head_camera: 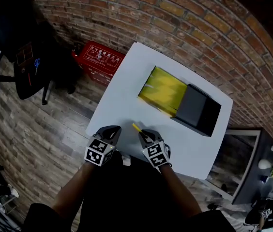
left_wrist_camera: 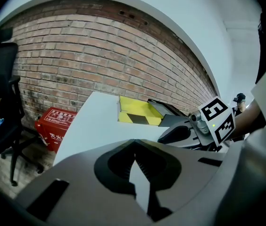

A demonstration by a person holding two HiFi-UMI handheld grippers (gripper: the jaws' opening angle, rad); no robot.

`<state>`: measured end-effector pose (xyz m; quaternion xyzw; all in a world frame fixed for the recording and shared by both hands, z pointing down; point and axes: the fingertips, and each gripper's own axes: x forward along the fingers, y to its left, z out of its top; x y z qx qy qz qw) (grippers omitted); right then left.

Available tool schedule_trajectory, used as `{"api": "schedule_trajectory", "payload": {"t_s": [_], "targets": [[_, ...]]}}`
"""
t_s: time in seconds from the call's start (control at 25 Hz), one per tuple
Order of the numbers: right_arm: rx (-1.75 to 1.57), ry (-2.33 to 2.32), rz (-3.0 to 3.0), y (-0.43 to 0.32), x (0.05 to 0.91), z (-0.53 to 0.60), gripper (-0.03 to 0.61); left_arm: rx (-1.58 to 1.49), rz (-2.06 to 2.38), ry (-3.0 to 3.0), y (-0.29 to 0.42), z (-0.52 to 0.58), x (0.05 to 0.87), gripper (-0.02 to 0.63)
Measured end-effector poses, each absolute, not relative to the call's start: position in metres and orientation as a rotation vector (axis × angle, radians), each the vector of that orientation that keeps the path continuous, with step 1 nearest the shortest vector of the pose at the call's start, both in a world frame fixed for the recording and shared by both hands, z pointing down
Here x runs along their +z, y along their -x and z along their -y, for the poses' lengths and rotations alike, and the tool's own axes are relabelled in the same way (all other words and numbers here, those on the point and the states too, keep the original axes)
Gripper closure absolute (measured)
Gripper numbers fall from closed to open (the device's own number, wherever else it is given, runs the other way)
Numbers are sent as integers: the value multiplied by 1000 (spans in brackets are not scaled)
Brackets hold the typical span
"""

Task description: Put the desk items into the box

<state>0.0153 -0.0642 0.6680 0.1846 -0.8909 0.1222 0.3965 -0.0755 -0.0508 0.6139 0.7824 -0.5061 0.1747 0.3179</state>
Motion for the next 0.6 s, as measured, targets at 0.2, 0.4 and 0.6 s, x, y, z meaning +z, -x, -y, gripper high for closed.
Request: {"api": "schedule_trajectory", "payload": {"t_s": [0.2, 0.4, 0.6], "targets": [[303, -553, 2269, -28, 653, 88, 515, 460, 1287, -2128, 56, 77, 605, 600], [306, -647, 2278, -45, 640, 118, 515, 463, 1242, -2194, 34, 104, 597, 600], [323, -738, 2294, -58, 625, 153, 515, 475, 1222, -2228, 20, 129, 590, 600]]}}
